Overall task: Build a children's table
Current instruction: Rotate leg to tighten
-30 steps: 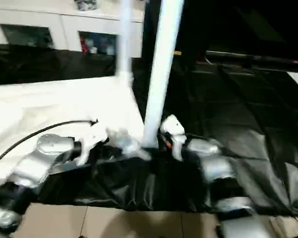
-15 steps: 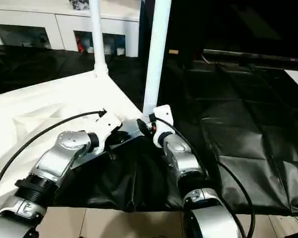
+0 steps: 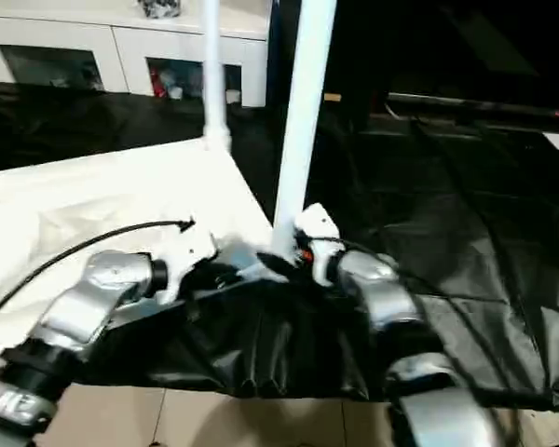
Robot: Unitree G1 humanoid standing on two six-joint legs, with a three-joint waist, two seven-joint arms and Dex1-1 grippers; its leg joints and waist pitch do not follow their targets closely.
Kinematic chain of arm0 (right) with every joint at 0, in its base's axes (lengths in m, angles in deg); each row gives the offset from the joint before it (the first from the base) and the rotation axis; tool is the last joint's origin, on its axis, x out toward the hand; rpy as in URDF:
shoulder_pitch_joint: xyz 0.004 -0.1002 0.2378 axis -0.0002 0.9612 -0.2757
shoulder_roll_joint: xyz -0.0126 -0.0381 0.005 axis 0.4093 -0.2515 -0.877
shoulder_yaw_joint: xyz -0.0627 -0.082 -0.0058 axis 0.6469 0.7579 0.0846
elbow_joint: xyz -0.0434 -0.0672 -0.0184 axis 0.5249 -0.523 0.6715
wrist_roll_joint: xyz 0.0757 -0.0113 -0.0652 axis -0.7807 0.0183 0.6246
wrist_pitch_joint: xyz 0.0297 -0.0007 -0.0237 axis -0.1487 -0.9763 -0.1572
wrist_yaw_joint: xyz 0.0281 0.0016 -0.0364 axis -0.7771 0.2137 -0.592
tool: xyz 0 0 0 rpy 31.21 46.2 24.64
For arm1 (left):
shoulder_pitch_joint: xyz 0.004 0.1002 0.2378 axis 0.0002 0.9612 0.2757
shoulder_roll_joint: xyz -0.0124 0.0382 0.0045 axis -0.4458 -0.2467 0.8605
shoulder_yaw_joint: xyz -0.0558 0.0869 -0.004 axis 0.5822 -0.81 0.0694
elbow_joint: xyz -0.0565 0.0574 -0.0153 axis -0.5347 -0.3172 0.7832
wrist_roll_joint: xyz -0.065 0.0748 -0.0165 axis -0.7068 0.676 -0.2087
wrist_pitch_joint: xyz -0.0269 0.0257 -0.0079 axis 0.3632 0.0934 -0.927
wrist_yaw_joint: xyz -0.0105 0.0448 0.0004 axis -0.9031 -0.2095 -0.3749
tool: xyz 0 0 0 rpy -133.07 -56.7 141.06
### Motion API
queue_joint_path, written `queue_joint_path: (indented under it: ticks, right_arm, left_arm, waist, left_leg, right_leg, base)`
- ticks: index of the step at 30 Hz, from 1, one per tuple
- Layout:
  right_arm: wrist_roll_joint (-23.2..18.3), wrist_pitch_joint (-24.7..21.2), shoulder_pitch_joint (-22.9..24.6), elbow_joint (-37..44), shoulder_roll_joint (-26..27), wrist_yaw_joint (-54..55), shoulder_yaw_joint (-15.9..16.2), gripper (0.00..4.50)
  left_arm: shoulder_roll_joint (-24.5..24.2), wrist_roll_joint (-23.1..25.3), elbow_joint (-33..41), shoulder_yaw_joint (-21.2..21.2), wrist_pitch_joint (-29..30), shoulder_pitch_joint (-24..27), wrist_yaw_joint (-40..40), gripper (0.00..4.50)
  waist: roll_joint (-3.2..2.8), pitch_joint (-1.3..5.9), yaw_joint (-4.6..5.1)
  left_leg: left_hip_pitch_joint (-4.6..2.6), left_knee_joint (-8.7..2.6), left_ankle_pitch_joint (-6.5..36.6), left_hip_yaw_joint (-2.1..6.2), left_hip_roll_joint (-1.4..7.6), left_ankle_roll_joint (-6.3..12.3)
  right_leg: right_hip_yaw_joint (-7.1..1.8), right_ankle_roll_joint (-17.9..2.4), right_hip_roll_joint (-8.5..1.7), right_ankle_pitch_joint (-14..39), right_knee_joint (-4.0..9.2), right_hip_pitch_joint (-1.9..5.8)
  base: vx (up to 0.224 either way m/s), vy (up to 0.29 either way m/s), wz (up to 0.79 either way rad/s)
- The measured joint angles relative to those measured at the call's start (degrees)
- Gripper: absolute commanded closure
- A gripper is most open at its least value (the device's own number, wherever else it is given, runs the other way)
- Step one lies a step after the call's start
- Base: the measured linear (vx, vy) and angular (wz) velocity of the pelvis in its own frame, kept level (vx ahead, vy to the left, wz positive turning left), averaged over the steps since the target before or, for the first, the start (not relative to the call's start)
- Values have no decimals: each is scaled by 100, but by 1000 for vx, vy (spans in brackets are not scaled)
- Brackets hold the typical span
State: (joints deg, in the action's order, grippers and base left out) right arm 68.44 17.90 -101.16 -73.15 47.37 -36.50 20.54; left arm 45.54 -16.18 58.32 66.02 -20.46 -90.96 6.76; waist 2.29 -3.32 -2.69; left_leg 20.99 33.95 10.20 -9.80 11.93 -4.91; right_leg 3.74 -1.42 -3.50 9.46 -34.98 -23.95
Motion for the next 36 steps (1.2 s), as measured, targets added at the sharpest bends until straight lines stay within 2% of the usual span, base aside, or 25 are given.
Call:
queue_joint_path:
  ticks: [5,6,10,15,22,26,30,36]
  right_arm:
    - [-114,-112,203,429,-442,-1159,247,84]
    - [-160,-162,211,476,-497,-1338,273,110]
    - [-218,-335,292,667,-553,-1672,315,143]
    - [-251,-380,372,796,-564,-1799,356,176]
    - [-265,-486,430,881,-487,-1751,375,182]
    - [-261,-563,502,848,-296,-1188,139,182]
    - [-261,-503,237,154,396,668,-402,183]
    - [-211,-520,-97,-249,894,2248,-657,183]
  left_arm:
    - [-248,-146,18,-68,-62,4,-555,450]
    - [-296,-178,18,-74,-71,3,-654,450]
    - [-399,-237,26,-124,-83,2,-899,450]
    - [-474,-244,79,-174,-82,2,-1046,450]
    - [-434,-252,89,-172,-77,17,-998,450]
    - [-277,-219,52,-118,42,16,-608,450]
    - [301,111,-410,26,180,-252,438,450]
    - [747,274,-593,71,467,-442,1296,450]
  waist:
    - [0,0,-64]
    - [0,0,-69]
    - [1,1,-84]
    - [11,6,-89]
    - [17,7,-88]
    - [19,8,-67]
    - [26,11,-4]
    - [23,12,39]
  left_leg:
    - [3,-1,2,0,1,2]
    - [2,-1,1,0,1,2]
    - [-3,6,0,1,1,2]
    - [-3,8,0,4,2,1]
    - [-3,8,0,3,2,2]
    - [-8,16,0,7,2,1]
    - [-21,21,-1,12,1,-1]
    - [-12,19,-1,10,2,-1]
  right_leg:
    - [2,0,0,1,2,0]
    - [2,0,1,0,1,0]
    - [2,-2,0,-1,-2,7]
    - [2,-2,0,-1,-2,8]
    - [1,-1,0,-1,-1,10]
    - [1,3,0,1,-3,14]
    - [-2,25,0,13,-4,20]
    - [-1,20,1,10,-6,11]
  base:
    - [0,0,0]
    - [0,0,0]
    - [0,0,0]
    - [0,0,0]
    - [0,0,0]
    - [0,0,0]
    - [0,0,0]
    - [0,0,0]
